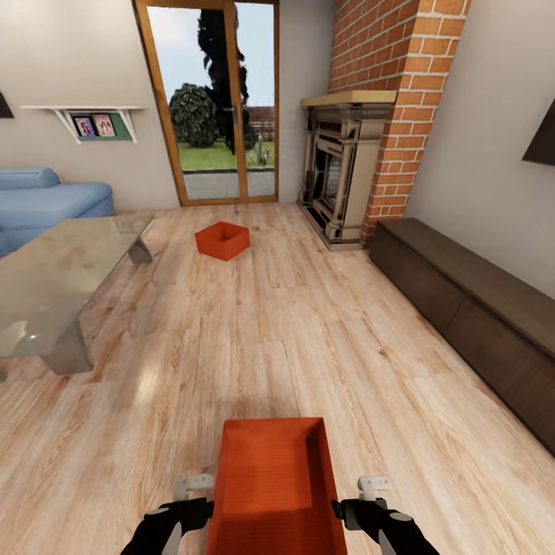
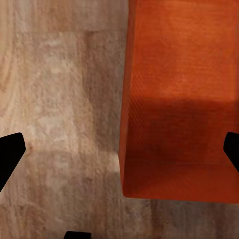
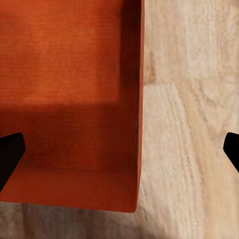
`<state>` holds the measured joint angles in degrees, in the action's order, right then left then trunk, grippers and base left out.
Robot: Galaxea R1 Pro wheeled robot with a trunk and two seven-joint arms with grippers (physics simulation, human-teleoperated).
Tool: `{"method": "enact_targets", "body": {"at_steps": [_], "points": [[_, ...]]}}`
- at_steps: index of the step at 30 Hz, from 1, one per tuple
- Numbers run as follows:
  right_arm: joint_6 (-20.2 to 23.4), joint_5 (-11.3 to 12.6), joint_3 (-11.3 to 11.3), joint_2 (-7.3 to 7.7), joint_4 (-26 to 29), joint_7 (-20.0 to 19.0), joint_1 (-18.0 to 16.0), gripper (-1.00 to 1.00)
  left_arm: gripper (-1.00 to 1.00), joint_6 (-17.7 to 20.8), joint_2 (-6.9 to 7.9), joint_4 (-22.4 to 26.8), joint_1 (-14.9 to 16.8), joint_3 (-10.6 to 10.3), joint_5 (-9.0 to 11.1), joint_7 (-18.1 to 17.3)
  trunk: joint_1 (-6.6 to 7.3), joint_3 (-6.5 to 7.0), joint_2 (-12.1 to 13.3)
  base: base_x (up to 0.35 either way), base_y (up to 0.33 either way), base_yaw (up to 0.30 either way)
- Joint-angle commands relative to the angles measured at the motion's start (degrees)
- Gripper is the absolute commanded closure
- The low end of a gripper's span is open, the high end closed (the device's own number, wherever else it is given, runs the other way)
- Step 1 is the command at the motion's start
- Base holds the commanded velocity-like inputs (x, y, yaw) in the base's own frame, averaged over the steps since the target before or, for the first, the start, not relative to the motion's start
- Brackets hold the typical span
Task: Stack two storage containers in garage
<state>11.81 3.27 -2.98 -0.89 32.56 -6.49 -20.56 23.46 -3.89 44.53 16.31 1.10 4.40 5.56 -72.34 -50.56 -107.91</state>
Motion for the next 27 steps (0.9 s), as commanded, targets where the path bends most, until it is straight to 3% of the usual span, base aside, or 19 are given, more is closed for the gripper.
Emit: {"method": "enact_targets", "body": {"at_steps": [1, 27], "points": [[0.32, 0.34, -0.10, 0.04, 0.11, -0.02, -0.01, -1.00, -1.00, 0.27, -0.04, 0.10, 0.02, 0.08, 0.48, 0.25, -0.22, -0.23, -0.44, 0.000, 0.000, 0.000], [0.31, 0.34, -0.01, 0.03, 0.06, -0.02, -0.01, -1.00, -1.00, 0.18, -0.02, 0.12, 0.03, 0.09, 0.52, 0.25, -5.49, -4.54, -10.06, 0.000, 0.000, 0.000]]}}
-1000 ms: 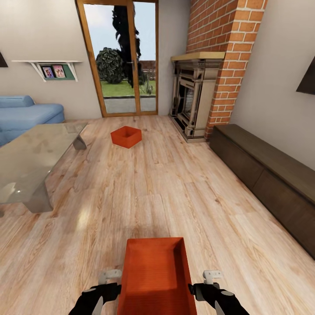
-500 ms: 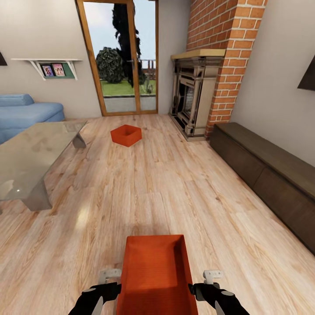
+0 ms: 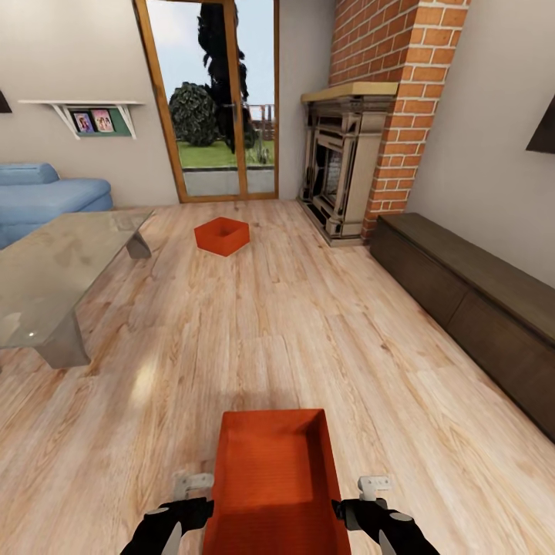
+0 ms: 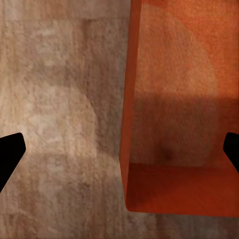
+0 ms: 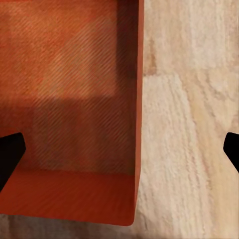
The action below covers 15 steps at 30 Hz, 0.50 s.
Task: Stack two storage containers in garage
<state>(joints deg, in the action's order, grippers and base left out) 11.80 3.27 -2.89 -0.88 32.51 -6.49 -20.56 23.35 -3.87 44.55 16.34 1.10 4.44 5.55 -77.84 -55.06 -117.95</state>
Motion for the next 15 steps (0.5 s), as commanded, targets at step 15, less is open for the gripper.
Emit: {"method": "enact_targets", "body": {"at_steps": [15], "points": [[0.24, 0.33, -0.10, 0.02, 0.09, 0.01, -0.01, -1.00, -1.00, 0.29, 0.00, 0.01, 0.00, 0.12, 0.48, 0.25, -1.75, -1.48, -3.23, 0.000, 0.000, 0.000]]}}
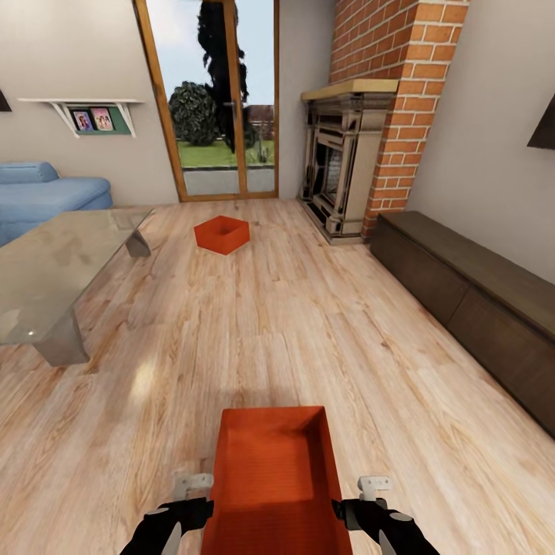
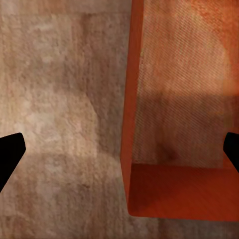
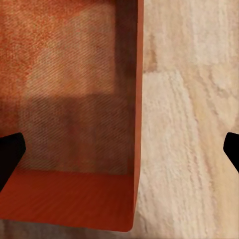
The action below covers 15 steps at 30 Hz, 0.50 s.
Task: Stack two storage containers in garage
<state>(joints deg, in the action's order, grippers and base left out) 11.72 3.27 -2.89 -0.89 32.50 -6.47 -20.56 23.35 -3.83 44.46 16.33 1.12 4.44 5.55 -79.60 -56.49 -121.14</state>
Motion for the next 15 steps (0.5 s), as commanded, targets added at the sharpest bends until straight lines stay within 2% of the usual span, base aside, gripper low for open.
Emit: {"method": "enact_targets", "body": {"at_steps": [1, 9, 15], "points": [[0.32, 0.34, -0.10, 0.03, 0.11, 0.01, -0.01, -1.00, -1.00, 0.29, -0.04, 0.10, 0.01, 0.10, 0.48, 0.25, 0.00, -0.05, -0.03, 0.000, 0.000, 0.000], [0.32, 0.34, -0.10, 0.03, 0.11, 0.19, -0.01, -1.00, -1.00, 0.29, -0.12, 0.16, -0.02, 0.05, 0.48, 0.17, 0.00, -0.05, -0.03, 0.000, 0.000, 0.000], [0.32, 0.34, -0.10, 0.03, 0.11, 0.31, -0.01, -1.00, -1.00, 0.29, -0.13, 0.15, 0.02, 0.03, 0.48, 0.17, -1.10, -0.95, -2.04, 0.000, 0.000, 0.000]]}}
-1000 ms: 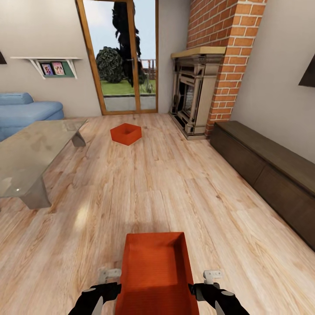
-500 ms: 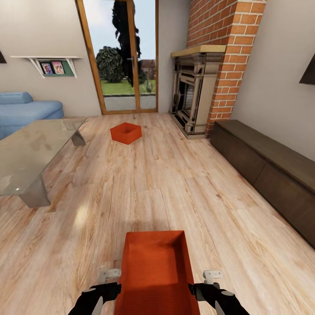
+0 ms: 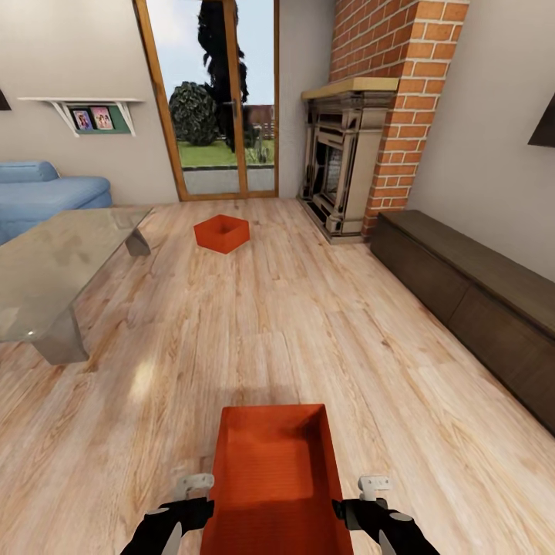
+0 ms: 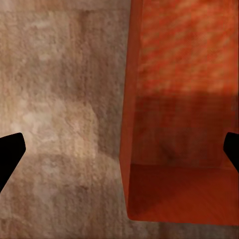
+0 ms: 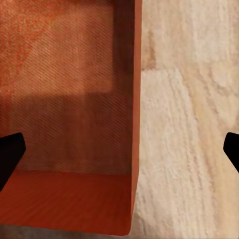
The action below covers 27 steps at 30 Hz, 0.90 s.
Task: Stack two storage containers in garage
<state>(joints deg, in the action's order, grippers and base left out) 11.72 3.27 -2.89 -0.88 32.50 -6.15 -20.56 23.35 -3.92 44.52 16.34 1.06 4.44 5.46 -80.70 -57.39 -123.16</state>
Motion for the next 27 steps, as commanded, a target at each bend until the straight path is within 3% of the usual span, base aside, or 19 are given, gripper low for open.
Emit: {"method": "enact_targets", "body": {"at_steps": [1, 24, 27], "points": [[0.32, 0.33, -0.10, 0.01, 0.11, -0.01, -0.01, -1.00, -1.00, 0.29, -0.04, 0.11, 0.01, 0.11, 0.48, 0.25, 0.01, -0.05, -0.02, 0.000, 0.000, 0.000], [-0.61, 0.33, -0.10, 0.03, 0.08, 0.24, -0.01, -1.00, -1.00, 0.29, -0.04, 0.04, 0.01, 0.10, 0.48, 0.25, 0.01, -0.05, -0.02, 0.000, 0.000, 0.000], [-0.69, 0.33, -0.10, 0.02, 0.03, 0.26, -0.01, -1.00, -1.00, 0.29, -0.04, 0.04, 0.01, 0.12, 0.48, 0.25, -0.65, -0.59, -1.22, 0.000, 0.000, 0.000]]}}
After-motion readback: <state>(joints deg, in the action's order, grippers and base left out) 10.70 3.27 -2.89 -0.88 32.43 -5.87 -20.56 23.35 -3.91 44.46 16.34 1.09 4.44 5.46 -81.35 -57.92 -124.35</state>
